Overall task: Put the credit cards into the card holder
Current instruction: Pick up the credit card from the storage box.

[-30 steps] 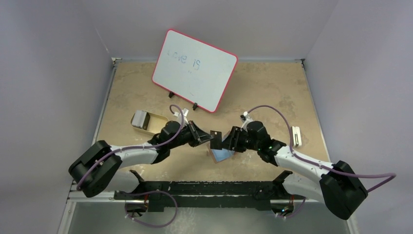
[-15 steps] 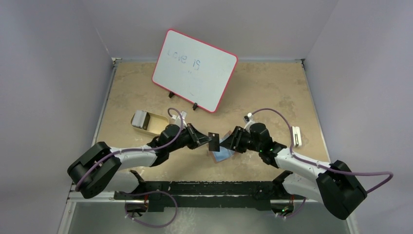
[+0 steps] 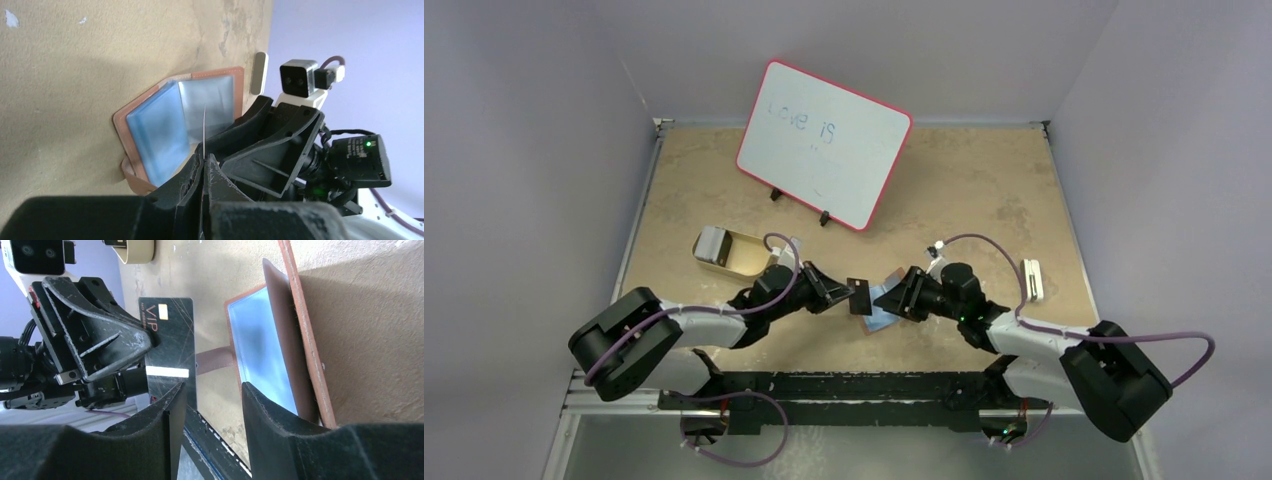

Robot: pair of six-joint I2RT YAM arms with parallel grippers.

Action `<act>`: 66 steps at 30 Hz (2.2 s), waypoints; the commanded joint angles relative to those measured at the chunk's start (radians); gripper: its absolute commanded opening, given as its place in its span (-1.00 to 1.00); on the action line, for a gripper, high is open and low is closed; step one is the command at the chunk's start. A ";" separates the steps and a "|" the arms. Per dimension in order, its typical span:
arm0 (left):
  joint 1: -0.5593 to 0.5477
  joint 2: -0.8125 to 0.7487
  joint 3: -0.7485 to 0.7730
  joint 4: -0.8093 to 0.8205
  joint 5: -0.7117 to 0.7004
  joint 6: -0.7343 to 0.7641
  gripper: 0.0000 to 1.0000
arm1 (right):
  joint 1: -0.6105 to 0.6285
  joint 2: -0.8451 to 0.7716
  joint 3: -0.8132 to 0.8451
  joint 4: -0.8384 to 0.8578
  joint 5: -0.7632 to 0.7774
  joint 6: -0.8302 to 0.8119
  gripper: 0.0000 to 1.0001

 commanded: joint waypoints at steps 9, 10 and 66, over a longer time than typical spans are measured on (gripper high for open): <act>-0.014 0.092 -0.010 0.283 -0.021 -0.070 -1.00 | -0.009 0.032 0.038 0.141 -0.059 0.010 -0.05; -0.015 0.112 -0.018 0.327 -0.019 -0.085 -1.00 | -0.013 0.036 0.041 0.146 -0.071 0.008 -0.06; -0.093 -0.122 0.147 -0.466 -0.173 0.232 0.03 | -0.044 0.009 0.290 -0.335 0.054 -0.253 -1.00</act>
